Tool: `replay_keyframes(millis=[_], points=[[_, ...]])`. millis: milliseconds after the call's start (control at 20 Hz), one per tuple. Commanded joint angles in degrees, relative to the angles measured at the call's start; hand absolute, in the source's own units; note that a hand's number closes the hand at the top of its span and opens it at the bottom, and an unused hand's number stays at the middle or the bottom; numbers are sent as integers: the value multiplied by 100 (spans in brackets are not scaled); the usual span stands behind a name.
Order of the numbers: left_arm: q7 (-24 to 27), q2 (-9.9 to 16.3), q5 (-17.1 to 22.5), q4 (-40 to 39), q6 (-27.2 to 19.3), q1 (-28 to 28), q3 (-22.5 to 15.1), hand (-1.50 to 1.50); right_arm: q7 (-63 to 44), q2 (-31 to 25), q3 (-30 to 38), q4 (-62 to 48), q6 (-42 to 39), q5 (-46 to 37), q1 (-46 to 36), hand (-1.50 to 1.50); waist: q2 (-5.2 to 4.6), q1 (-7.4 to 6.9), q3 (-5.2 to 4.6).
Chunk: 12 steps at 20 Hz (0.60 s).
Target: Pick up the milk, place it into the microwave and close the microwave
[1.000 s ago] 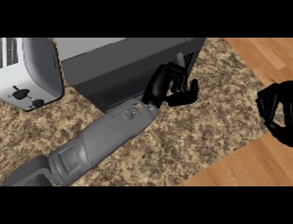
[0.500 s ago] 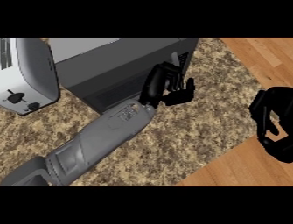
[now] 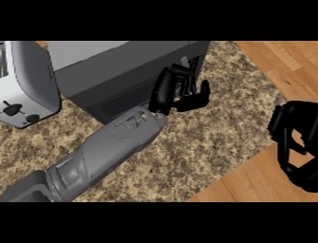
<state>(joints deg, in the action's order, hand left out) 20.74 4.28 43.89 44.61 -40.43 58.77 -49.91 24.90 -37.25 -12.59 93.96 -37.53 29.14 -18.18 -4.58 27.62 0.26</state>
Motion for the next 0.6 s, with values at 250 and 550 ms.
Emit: replay_keyframes(millis=[250, 550], points=[[-599, -416, 1077, -46, 118, -76, 847, 150, -228, -169, -603, 362, -540, -9, 289, 150, -261, -172, -72], [-295, -428, 1718, -1, 571, -374, 1481, 150, -383, 6, -875, 633, -330, 128, 722, 150, -190, -491, -76]])
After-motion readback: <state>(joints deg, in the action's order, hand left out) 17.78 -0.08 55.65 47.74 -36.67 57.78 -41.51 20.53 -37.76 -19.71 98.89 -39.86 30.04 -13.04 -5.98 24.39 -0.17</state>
